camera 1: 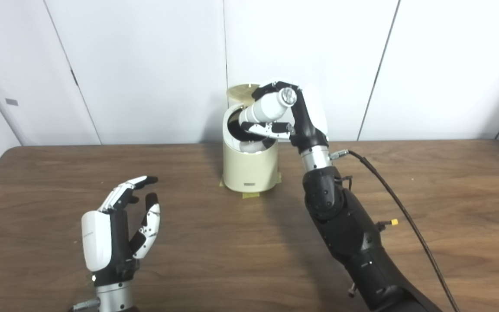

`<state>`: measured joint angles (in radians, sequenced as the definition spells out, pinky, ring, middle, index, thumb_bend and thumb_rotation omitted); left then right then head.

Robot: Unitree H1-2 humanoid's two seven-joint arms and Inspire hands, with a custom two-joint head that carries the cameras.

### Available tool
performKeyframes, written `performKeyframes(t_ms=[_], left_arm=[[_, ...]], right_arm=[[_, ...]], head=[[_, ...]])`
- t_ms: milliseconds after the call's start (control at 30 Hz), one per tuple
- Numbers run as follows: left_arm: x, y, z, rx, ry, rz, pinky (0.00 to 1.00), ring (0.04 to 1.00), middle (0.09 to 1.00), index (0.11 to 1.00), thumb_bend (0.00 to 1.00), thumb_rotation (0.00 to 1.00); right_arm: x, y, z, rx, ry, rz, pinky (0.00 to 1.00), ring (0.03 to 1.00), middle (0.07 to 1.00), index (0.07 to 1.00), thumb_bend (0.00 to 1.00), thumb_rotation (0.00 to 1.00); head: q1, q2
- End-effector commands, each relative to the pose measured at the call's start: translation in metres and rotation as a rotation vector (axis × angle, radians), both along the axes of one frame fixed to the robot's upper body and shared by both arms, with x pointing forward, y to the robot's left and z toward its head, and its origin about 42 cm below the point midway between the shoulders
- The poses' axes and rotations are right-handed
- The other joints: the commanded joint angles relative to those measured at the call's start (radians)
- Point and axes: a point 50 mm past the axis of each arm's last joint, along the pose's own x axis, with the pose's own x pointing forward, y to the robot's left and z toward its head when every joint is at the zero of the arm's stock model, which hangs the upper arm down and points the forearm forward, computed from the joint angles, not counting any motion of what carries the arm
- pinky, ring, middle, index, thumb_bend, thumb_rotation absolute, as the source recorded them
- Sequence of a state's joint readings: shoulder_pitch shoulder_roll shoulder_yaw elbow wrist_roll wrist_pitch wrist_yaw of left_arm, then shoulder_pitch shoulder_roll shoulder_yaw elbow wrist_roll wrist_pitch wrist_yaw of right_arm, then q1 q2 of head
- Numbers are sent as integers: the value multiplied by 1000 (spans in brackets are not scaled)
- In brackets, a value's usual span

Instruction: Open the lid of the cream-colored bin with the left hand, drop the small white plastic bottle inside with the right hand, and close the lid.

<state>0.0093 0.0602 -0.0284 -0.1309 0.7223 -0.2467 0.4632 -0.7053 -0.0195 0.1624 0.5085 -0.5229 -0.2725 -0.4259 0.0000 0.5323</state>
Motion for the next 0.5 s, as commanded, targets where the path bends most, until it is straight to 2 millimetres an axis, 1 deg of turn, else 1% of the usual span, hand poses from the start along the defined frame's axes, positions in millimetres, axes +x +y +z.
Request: performKeyframes(t_ms=[0, 233, 467], left_arm=[[1, -17, -4, -51, 1, -12, 569, 694, 695, 680, 201, 672], [1, -18, -4, -56, 1, -10, 575, 698, 698, 681, 201, 668], [1, -19, -3, -57, -2, -12, 573, 698, 696, 680, 204, 669]], right_arm=[[7, 11, 35, 26, -126, 25, 354, 433, 489, 501, 517, 0], [10, 11, 28, 38, -139, -15, 357, 438, 493, 494, 517, 0], [11, 9, 22, -14, -165, -25, 378, 447, 482, 487, 518, 0]], head=[[1, 1], [3, 1], [7, 2]])
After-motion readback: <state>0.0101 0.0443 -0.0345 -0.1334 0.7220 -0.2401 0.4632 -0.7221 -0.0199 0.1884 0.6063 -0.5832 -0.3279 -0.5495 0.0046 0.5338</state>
